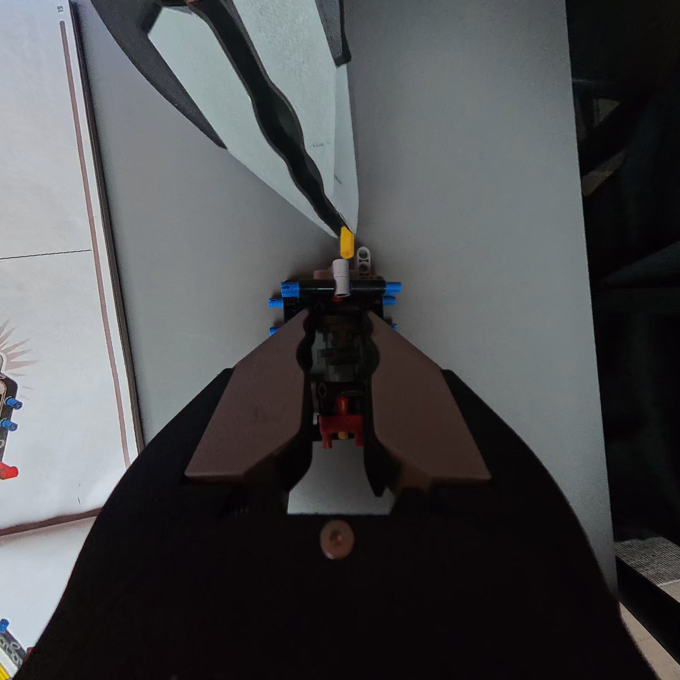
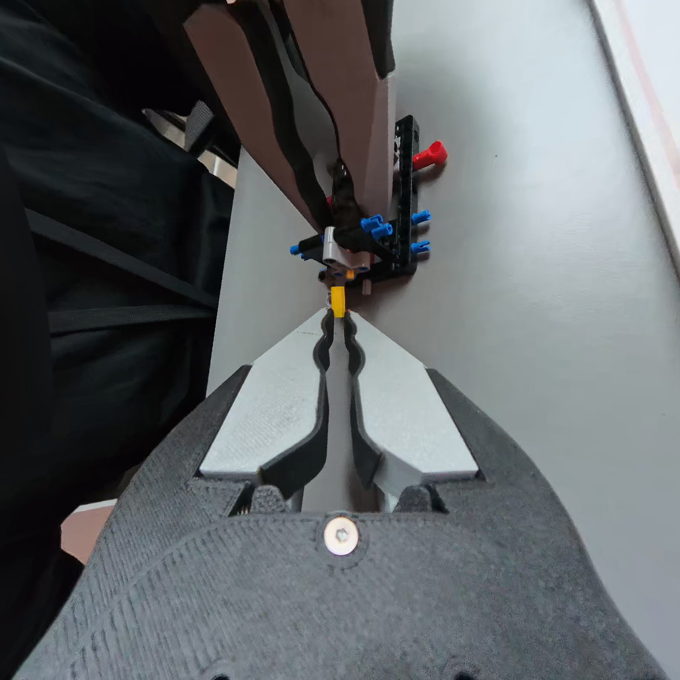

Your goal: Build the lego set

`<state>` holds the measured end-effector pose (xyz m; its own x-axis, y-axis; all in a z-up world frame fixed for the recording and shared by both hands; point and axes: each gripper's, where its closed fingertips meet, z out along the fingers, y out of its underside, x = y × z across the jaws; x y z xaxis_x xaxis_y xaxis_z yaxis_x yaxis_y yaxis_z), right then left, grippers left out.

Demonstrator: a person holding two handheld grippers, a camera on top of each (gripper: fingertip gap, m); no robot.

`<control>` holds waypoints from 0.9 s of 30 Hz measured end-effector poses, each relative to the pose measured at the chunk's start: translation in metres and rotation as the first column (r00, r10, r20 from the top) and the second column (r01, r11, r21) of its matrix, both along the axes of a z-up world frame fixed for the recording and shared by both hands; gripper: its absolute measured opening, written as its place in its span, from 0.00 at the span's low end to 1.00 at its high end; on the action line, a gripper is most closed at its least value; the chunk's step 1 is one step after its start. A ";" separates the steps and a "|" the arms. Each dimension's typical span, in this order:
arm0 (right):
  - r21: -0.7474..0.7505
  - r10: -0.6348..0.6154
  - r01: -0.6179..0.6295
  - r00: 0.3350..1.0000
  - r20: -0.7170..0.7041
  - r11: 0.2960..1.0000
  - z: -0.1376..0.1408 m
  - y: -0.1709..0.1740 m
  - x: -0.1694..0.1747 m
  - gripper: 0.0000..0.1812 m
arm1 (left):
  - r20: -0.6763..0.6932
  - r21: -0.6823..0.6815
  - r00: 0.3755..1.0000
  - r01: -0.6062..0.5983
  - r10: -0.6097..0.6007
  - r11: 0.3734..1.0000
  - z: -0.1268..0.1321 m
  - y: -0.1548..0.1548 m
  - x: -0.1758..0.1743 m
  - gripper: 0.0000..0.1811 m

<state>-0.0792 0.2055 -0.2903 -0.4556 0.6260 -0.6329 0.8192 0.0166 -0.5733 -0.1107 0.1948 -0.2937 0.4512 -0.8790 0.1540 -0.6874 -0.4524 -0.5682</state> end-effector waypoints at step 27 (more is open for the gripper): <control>-0.061 0.043 -0.038 0.996 0.080 0.997 -0.001 0.001 -0.004 0.01 | 0.020 -0.015 1.000 0.022 -0.022 1.000 0.000 0.000 0.003 0.12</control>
